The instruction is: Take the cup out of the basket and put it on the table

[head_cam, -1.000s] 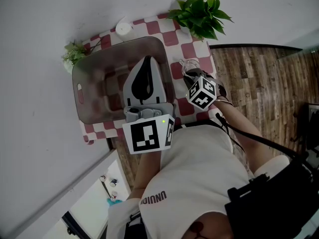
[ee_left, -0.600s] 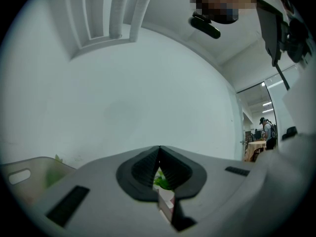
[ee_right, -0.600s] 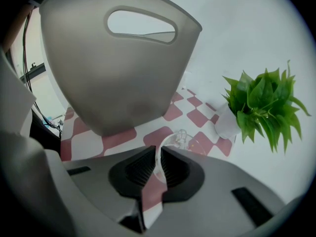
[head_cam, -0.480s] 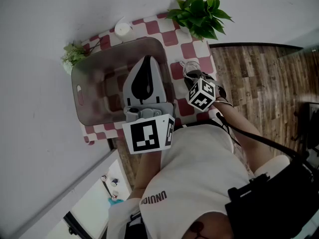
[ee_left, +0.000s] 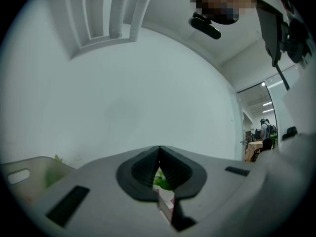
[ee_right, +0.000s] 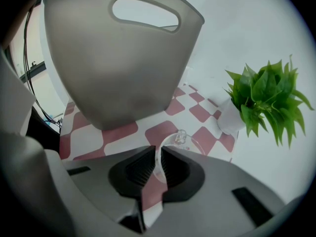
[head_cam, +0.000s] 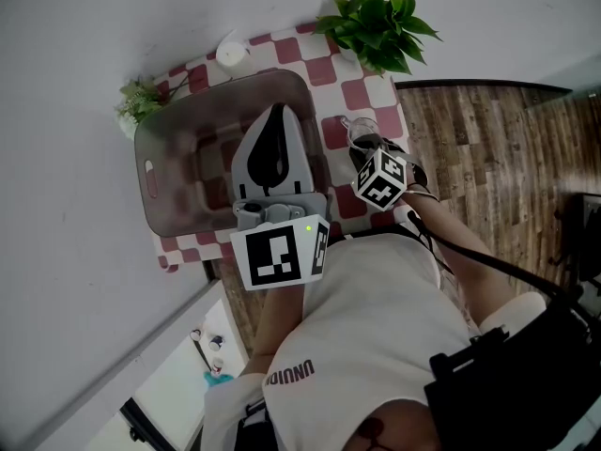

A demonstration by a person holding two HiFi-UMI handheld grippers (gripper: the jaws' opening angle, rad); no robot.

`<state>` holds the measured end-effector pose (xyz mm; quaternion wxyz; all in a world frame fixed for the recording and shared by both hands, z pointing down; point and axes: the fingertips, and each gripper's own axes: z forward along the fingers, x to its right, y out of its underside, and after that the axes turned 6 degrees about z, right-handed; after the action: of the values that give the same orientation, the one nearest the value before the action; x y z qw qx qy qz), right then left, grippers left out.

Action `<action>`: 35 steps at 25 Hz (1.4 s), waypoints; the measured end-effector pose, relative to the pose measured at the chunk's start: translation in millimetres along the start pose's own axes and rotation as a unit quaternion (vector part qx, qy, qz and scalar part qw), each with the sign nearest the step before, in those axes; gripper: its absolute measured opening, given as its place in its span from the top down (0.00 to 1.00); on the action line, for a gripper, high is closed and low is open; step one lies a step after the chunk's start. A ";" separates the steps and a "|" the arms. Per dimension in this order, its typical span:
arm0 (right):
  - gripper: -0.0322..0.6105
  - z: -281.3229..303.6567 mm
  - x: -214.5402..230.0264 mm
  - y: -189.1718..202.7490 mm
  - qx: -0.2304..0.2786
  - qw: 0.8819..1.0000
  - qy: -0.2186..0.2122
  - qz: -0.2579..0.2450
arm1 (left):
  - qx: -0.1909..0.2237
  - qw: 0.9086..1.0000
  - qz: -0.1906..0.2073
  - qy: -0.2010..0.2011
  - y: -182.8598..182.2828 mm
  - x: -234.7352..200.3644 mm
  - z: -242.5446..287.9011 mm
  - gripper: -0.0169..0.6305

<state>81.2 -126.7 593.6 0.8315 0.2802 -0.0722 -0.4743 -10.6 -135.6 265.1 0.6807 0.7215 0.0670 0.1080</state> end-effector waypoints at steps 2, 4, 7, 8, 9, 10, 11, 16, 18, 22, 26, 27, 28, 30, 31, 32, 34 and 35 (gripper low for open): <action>0.88 0.4 -0.9 1.3 -0.001 1.000 0.000 -0.001 | -0.001 1.000 0.000 0.000 0.1 -0.1 -0.1 0.95; 0.88 0.6 -1.3 1.5 -0.002 1.000 0.001 -0.003 | -0.001 1.000 0.000 0.000 -0.1 -0.2 0.2 0.95; 0.88 0.9 -2.3 1.8 -0.004 1.000 0.000 -0.006 | 0.000 1.000 -0.001 0.001 -0.4 -0.4 0.7 0.95; 0.88 1.0 -2.7 2.5 -0.005 1.000 0.000 -0.007 | 0.000 1.000 -0.001 0.001 -0.3 -0.3 0.9 0.95; 0.88 1.2 -3.1 3.4 -0.006 1.000 0.001 -0.009 | 0.000 1.000 -0.002 0.001 -0.3 -0.2 1.0 0.95; 0.88 1.5 -3.5 4.2 -0.007 1.000 0.001 -0.010 | 0.000 1.000 -0.002 0.002 -0.4 0.0 1.3 0.95; 0.88 1.7 -3.8 4.9 -0.009 1.000 0.001 -0.012 | 0.000 1.000 -0.002 0.002 -0.6 0.1 1.5 0.95; 0.88 2.3 -4.1 7.1 -0.012 1.000 0.001 -0.013 | 0.000 1.000 -0.002 0.002 -0.4 -0.2 1.5 0.95; 0.88 2.4 -4.2 8.2 -0.013 1.000 0.002 -0.014 | 0.000 1.000 -0.002 0.002 -0.3 0.0 1.6 0.95; 0.88 3.3 -4.3 9.5 -0.015 1.000 0.002 -0.014 | 0.000 1.000 -0.001 0.003 -0.4 -0.1 2.1 0.95; 0.87 2.0 -4.6 8.4 -0.016 1.000 -0.003 -0.021 | 0.001 1.000 -0.001 0.003 -1.5 -1.5 3.0 0.95; 0.87 0.7 -4.8 7.5 -0.014 1.000 -0.005 -0.022 | 0.002 1.000 -0.001 0.003 -1.7 -1.8 3.2 0.95; 0.87 -1.2 -4.8 5.9 -0.011 1.000 -0.007 -0.023 | 0.002 1.000 -0.001 0.003 -1.8 -2.2 3.4 0.95; 0.85 -7.1 -4.0 0.6 -0.002 1.000 -0.008 -0.021 | 0.003 1.000 -0.001 0.003 -2.5 -2.8 3.8 0.95; 0.85 -10.9 -3.0 -3.0 0.006 1.000 -0.007 -0.019 | 0.003 1.000 -0.001 0.003 -2.8 -3.0 4.0 0.95; 0.84 -15.2 -1.7 -7.1 0.014 1.000 -0.005 -0.016 | 0.004 1.000 0.000 0.003 -2.9 -3.0 4.1 0.95; 0.84 -25.1 2.4 -17.0 0.036 0.999 0.001 -0.009 | 0.004 1.000 0.000 0.003 -2.8 -2.6 4.4 0.95; 0.84 -30.8 5.0 -22.8 0.048 0.999 0.005 -0.004 | 0.004 1.000 0.000 0.004 -2.7 -2.5 4.7 0.95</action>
<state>78.7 -127.6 555.1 0.8153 0.3226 -0.0896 -0.4724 -11.7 -140.5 262.0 0.6773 0.7239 0.0701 0.1104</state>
